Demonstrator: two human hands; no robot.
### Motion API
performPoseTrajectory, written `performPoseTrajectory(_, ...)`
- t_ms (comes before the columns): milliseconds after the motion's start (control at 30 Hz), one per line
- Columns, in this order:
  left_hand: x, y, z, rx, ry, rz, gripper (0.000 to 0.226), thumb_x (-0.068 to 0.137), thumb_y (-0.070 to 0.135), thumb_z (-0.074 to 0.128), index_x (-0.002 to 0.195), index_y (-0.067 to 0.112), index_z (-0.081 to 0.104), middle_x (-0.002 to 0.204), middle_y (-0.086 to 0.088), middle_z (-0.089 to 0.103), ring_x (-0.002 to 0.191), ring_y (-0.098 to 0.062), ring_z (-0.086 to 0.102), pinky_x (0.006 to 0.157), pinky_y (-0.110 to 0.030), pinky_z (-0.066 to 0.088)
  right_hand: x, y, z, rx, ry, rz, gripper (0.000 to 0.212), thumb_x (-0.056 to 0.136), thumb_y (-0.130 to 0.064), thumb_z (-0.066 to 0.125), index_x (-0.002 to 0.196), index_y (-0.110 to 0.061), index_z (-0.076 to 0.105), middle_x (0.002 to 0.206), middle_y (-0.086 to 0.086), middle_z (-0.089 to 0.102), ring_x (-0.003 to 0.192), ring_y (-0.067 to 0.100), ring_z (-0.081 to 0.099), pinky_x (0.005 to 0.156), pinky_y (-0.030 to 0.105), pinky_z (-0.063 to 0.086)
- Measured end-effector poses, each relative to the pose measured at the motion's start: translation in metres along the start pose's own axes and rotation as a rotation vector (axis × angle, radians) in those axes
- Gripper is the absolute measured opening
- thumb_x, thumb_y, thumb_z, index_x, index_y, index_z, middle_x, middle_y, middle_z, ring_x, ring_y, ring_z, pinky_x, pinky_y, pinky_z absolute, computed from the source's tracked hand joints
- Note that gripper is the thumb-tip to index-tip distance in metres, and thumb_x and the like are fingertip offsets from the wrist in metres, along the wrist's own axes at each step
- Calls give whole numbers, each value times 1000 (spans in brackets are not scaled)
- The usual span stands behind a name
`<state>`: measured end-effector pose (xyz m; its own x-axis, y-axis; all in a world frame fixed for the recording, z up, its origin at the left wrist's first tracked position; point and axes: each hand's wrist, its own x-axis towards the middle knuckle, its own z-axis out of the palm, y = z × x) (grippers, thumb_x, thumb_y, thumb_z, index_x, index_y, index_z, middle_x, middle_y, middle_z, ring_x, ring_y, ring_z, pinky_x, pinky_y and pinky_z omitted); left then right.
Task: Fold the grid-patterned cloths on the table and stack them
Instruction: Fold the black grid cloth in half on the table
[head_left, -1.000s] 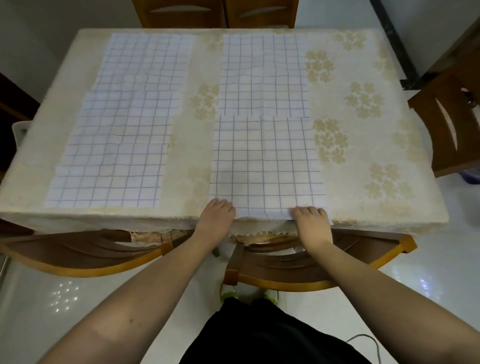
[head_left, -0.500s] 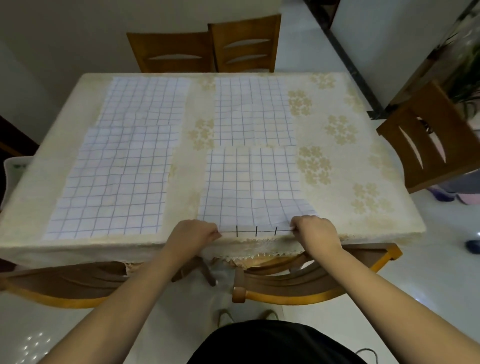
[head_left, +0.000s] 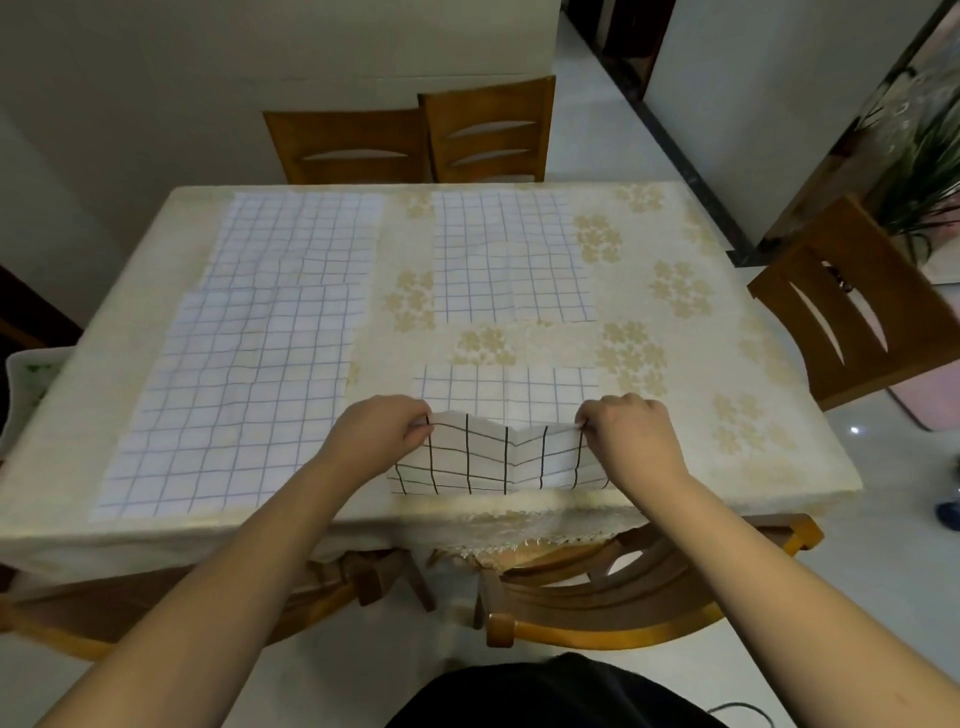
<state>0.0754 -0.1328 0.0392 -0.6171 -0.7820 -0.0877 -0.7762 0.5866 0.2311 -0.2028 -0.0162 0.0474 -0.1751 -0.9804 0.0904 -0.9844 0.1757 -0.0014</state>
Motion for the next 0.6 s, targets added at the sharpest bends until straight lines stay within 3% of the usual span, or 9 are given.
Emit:
performPoseTrajectory(100, 21, -4, 3, -9, 13, -58, 23, 98, 34, 50, 104, 19, 66, 97, 2, 67, 88, -19, 62, 70, -31, 48, 19, 0, 13, 21, 84, 31, 18, 82, -7, 66, 91, -20, 74, 81, 2, 71, 85, 30, 61, 80, 39, 39)
performPoseTrajectory(400, 89, -22, 41, -87, 95, -161, 19, 94, 29, 59, 99, 14, 70, 97, -3, 64, 90, -22, 60, 68, -33, 47, 86, 23, 56, -12, 64, 59, 29, 67, 3, 73, 84, -20, 71, 62, -2, 65, 65, 28, 61, 81, 42, 45)
performPoseTrajectory(533, 128, -31, 60, -83, 123, -199, 20, 94, 30, 59, 98, 15, 71, 99, -5, 65, 89, -25, 60, 70, -35, 48, 121, 43, 83, 38, 31, 17, 33, 71, 6, 70, 94, -18, 73, 70, 1, 69, 75, 32, 64, 90, 47, 43)
performPoseTrajectory(600, 146, -34, 69, -55, 94, -199, 22, 94, 31, 58, 102, 15, 71, 105, -6, 65, 94, -26, 60, 73, -34, 45, 137, 48, 97, 82, 53, -7, 48, 70, 7, 68, 112, -17, 68, 89, 5, 71, 88, 33, 65, 96, 50, 41)
